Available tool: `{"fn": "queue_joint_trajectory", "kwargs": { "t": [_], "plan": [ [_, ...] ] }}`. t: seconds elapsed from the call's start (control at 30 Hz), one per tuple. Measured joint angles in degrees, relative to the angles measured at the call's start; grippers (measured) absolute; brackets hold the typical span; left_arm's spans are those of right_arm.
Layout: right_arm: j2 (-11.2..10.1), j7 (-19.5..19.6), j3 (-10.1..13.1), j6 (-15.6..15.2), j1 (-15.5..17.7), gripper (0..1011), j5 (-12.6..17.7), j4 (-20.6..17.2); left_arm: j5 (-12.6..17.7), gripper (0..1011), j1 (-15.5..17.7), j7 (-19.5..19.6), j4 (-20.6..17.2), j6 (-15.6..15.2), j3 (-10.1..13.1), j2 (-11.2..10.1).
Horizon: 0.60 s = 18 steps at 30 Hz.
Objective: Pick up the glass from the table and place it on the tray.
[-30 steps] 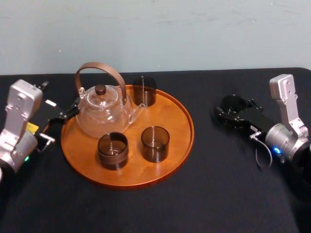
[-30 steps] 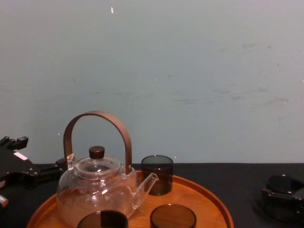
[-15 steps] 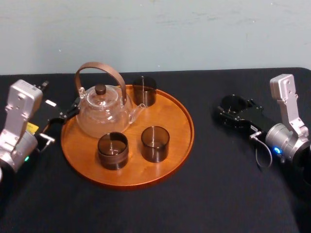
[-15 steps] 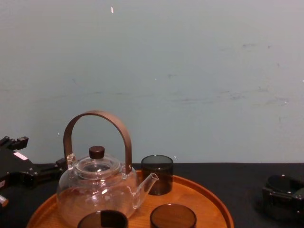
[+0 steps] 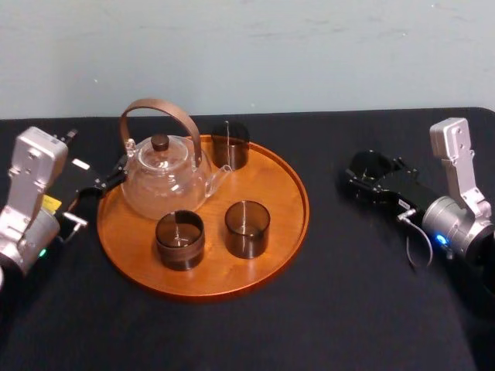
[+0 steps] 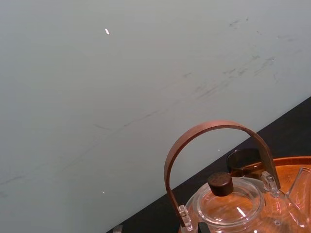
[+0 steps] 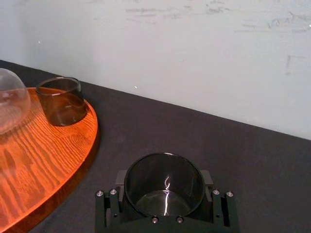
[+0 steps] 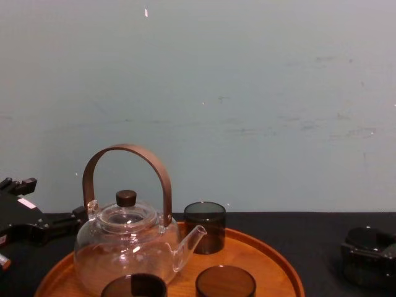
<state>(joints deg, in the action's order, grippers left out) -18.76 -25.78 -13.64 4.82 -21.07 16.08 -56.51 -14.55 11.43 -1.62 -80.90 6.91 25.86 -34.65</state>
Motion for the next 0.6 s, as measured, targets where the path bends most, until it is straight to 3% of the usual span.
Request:
{"fn": "queue_joint_trajectory", "kwargs": {
  "t": [0.37,0.6],
  "plan": [
    [-1.01,-0.72,-0.37,-0.85,1.24,905,0.6,-4.45,0.0,1001,0.0,0.0,0.0,0.0,0.0,0.0],
    [-2.19,-1.15,-1.61,-2.45,2.44,905,0.6,-10.56,0.0,1001,0.0,0.0,0.0,0.0,0.0,0.0]
  ]
}}
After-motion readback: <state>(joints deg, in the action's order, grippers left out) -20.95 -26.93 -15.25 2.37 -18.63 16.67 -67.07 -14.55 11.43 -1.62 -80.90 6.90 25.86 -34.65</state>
